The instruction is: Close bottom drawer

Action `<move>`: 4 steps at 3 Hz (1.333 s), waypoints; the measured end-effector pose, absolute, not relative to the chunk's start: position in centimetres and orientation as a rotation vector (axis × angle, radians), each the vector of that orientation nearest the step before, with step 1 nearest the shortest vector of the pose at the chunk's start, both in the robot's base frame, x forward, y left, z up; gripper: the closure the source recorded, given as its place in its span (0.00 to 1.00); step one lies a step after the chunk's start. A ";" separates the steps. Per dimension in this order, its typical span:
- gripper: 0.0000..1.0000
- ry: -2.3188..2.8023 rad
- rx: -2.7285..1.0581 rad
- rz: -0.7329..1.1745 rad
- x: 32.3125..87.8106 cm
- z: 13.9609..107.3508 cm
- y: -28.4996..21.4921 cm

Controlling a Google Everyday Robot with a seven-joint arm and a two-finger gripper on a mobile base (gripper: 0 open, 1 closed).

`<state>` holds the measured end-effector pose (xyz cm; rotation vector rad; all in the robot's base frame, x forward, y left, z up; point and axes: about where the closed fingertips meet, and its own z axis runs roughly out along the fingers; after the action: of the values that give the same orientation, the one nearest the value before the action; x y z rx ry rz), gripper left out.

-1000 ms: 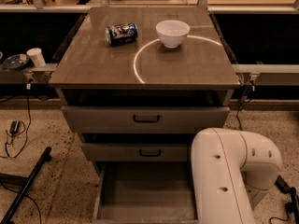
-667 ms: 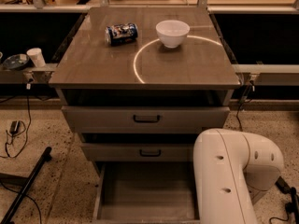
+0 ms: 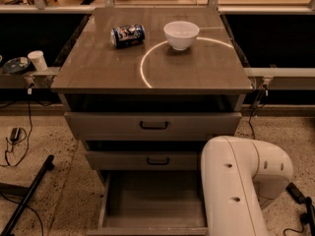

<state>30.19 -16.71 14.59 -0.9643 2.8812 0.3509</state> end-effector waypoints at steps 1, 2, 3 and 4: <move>0.00 2.852 -0.985 0.351 32.4 14.1 -16.3; 0.00 2.817 -0.999 0.361 34.9 13.9 -16.0; 0.00 2.799 -1.003 0.376 35.9 14.0 -15.7; 0.00 2.762 -1.054 0.379 37.9 14.9 -14.1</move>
Offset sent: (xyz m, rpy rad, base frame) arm 0.0696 0.0071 -0.0078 0.0291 -0.0678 0.0391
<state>37.91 -14.13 14.92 -1.0537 2.7618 0.3792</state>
